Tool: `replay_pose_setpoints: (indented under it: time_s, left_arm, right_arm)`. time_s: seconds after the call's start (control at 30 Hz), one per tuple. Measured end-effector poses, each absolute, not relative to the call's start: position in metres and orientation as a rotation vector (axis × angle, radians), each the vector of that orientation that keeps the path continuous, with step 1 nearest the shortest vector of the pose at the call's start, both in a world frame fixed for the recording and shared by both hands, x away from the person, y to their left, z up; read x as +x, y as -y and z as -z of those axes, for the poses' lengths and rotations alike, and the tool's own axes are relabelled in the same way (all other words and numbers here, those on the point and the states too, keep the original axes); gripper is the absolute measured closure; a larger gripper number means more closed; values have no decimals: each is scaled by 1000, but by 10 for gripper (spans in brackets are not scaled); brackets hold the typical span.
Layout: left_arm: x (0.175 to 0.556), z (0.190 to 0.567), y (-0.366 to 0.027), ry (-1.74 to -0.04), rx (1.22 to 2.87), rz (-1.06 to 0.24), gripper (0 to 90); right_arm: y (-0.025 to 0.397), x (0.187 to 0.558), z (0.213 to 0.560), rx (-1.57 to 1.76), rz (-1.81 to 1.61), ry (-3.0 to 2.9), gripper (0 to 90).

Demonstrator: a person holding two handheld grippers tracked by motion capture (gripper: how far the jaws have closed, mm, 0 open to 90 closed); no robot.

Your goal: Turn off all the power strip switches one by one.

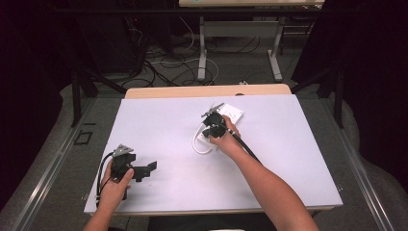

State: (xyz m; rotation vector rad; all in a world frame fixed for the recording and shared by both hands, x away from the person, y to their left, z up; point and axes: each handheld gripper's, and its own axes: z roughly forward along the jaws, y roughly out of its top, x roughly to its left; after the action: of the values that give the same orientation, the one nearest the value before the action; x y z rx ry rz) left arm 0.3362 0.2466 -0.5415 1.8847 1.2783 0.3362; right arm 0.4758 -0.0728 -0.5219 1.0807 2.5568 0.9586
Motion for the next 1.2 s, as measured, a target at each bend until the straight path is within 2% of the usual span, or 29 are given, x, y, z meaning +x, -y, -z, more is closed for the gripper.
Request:
replay_pose_setpoints:
  time_s: [0.57, 0.7, 0.83, 1.2]
  left_arm:
    - [336, 543, -245, -1285, 1879, -336, 14]
    - [336, 543, -245, -1286, 1888, -333, 14]
    - [336, 543, -245, -1289, 1891, -331, 14]
    - [336, 544, -247, -1295, 1884, -332, 14]
  right_arm:
    - [76, 478, 520, 1123, -851, -2604, 900]
    - [71, 477, 529, 1097, -1008, -2514, 900]
    - [71, 476, 525, 1038, -889, -2564, 900]
    - [74, 478, 524, 1108, -964, -2534, 900]
